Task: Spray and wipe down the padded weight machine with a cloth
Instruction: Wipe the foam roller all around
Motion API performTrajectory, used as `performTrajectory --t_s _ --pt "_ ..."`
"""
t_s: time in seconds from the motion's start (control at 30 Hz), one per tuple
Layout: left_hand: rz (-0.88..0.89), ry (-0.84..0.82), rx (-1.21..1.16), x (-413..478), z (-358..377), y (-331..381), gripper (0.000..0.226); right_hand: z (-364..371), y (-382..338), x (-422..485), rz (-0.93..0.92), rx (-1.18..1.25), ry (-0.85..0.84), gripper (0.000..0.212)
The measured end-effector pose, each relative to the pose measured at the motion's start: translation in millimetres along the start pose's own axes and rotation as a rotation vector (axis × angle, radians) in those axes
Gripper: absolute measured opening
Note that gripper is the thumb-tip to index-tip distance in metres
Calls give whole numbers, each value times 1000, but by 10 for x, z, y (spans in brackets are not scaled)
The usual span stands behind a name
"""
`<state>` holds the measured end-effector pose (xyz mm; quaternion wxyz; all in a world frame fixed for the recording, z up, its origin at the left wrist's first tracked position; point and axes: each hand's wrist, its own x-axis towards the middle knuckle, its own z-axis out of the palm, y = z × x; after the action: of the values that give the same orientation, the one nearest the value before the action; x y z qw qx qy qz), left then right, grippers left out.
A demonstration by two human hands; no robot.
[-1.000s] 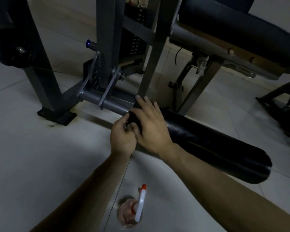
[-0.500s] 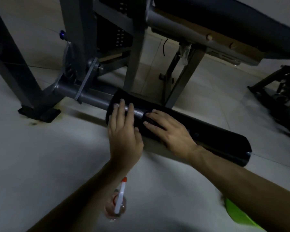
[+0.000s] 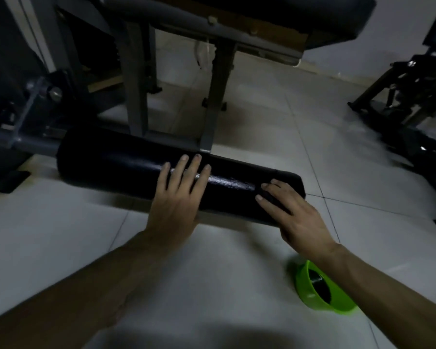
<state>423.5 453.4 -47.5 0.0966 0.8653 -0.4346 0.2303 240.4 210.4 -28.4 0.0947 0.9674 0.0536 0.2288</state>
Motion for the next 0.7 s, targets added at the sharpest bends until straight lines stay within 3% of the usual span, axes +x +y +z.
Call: performTrajectory --t_s 0.13,0.3,0.43,0.57,0.7 --pt "49 86 24 112 58 -55 97 -106 205 -361 114 11 65 70" --pt "103 -18 -41 317 -44 -184 122 -79 117 -219 254 88 121 66" --pt "105 -102 -121 418 -121 -290 128 -18 -105 286 210 137 133 54" --pt "-22 16 -145 168 -142 -499 128 150 -518 798 82 149 204 37" --pt "-290 93 -171 -95 -165 -916 140 370 -901 1340 1 181 234 35"
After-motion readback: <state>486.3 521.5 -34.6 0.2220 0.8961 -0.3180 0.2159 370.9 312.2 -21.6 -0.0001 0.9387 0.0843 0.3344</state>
